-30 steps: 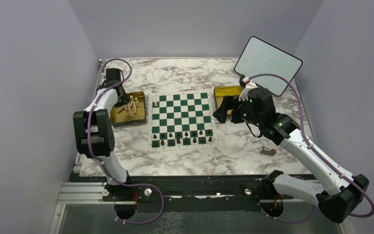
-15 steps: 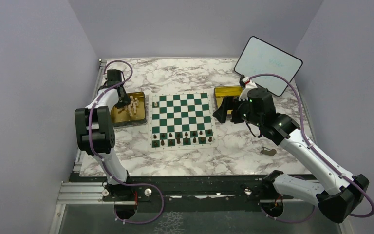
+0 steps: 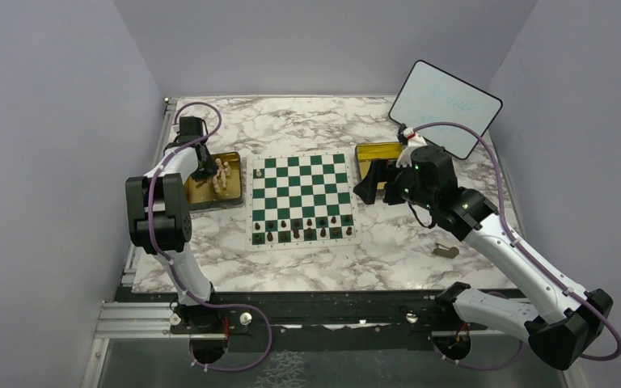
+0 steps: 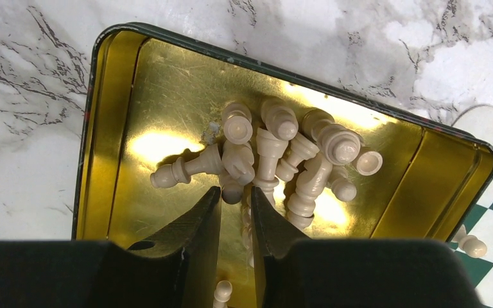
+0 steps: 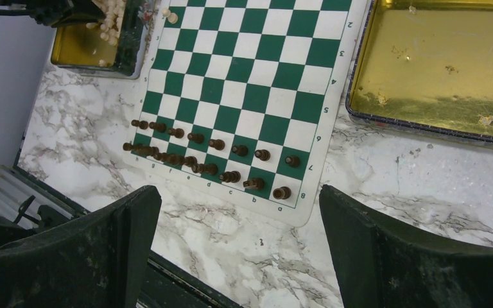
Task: Set up the chess pieces on the board
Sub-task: Pick up the chess piece from the storage box, then place the chess piece on the chessboard, then pick up the chess piece from the storage box, then place the chess piece on the chessboard.
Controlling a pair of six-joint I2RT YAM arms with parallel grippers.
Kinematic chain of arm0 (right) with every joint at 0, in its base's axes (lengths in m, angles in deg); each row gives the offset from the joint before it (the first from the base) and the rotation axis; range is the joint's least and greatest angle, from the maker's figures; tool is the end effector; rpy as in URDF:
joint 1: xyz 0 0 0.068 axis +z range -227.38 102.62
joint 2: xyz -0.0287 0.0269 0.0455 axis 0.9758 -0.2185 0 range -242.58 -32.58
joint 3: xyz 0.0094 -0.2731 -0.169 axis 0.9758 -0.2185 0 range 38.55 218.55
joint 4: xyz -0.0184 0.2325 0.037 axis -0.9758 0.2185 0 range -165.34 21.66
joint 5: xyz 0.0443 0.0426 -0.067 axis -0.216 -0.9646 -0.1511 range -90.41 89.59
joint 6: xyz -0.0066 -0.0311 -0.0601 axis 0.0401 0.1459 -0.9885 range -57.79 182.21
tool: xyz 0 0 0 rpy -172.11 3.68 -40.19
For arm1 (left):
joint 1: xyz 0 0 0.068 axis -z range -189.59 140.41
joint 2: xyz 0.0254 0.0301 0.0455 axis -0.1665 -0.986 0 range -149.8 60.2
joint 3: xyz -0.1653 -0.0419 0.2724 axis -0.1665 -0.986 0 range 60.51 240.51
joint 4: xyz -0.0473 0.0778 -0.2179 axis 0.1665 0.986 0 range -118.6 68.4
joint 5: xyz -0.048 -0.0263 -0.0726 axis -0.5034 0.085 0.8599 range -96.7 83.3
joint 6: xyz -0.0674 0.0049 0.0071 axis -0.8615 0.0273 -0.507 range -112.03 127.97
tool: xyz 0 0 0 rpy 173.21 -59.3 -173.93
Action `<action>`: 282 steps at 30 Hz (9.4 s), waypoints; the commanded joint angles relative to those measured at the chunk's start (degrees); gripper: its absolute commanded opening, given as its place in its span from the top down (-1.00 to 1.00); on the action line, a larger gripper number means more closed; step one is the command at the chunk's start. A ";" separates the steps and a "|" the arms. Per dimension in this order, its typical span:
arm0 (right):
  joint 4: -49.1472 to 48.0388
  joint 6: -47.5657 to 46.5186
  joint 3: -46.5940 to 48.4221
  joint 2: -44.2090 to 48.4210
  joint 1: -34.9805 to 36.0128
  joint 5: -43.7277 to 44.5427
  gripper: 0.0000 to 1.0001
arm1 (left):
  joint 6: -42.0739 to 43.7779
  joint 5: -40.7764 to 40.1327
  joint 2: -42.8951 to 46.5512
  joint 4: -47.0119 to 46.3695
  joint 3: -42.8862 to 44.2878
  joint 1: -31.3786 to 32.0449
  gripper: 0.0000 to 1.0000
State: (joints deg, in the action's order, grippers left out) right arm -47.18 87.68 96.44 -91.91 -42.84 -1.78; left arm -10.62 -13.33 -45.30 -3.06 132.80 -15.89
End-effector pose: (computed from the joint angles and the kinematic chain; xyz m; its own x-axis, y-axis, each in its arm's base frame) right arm 0.1566 0.1093 0.3744 -0.6184 0.0963 -0.7800 -0.3522 0.8533 0.3846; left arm 0.3826 0.0486 0.2374 -0.7516 -0.4017 -0.5232 -0.4308 0.8996 -0.0718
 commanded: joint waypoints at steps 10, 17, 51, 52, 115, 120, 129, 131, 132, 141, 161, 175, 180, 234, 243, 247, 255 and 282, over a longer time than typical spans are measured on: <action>0.21 0.36 -0.67 1.05 0.35 -0.13 -0.99 | 1.69 1.01 -1.08 -1.79 0.73 -0.37 0.51; 0.21 0.36 -0.70 1.15 0.35 -0.04 -0.99 | 1.98 1.00 -1.37 -1.86 1.01 -0.46 0.51; 0.68 1.11 -1.18 2.07 0.35 -0.27 -0.99 | -0.50 2.85 8.77 3.04 -0.13 -0.29 0.78; 0.52 1.23 -1.28 2.17 0.35 -0.49 -0.99 | -0.64 3.30 9.34 3.10 -0.13 -0.17 0.78; 1.61 0.26 -0.51 1.30 0.35 1.02 -1.00 | 4.44 2.61 -12.72 9.88 20.12 23.44 0.78; 1.54 0.35 -0.73 1.39 0.35 1.09 -1.00 | 4.35 2.51 -13.01 9.88 20.04 23.44 0.77; 2.14 0.23 -0.60 1.85 0.35 1.07 -1.00 | 4.53 2.40 -13.84 9.90 20.26 23.44 0.68; 2.22 0.19 -0.50 2.00 0.35 2.46 -1.00 | 4.42 2.50 -13.78 9.86 20.14 23.44 0.59; 2.20 0.15 -0.55 2.00 0.35 2.50 -1.00 | 4.51 2.50 -13.78 9.92 20.11 23.44 0.55; 2.34 -0.49 -0.34 1.60 0.35 2.51 -1.00 | 4.66 2.85 -11.65 10.42 20.68 23.44 0.40; 1.58 -0.76 -0.95 1.94 0.35 1.82 -1.00 | 2.79 -4.11 2.74 11.31 16.60 19.06 0.38; 0.91 -0.65 -2.39 2.17 0.42 -0.04 -1.00 | 0.10 -7.91 7.36 3.52 5.53 5.54 0.38; 2.32 -1.67 -1.35 2.34 0.35 1.06 -1.00 | -0.72 -6.87 4.99 0.64 3.32 3.27 0.36; 2.05 -2.23 -0.73 0.91 0.36 1.01 -1.00 | 1.47 -1.20 4.30 2.54 4.61 0.95 0.80; 3.84 -2.64 1.47 0.18 0.35 0.88 -1.00 | 0.78 -0.19 8.28 4.94 6.38 0.95 0.80; 3.27 -1.68 0.93 0.36 0.35 0.84 -1.00 | 0.53 1.12 10.39 5.79 6.72 0.95 0.80; 2.48 -0.60 -0.48 0.45 0.37 -0.28 -1.00 | 1.35 6.52 12.29 6.36 8.48 2.22 0.80; 6.54 -1.28 1.97 1.11 0.35 1.07 -1.00 | 1.72 1.96 -11.48 12.81 30.44 22.80 0.79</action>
State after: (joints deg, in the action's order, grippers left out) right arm -42.00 86.72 96.57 -91.74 -42.84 -1.30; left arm -8.74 -8.72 -54.69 8.85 160.01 6.31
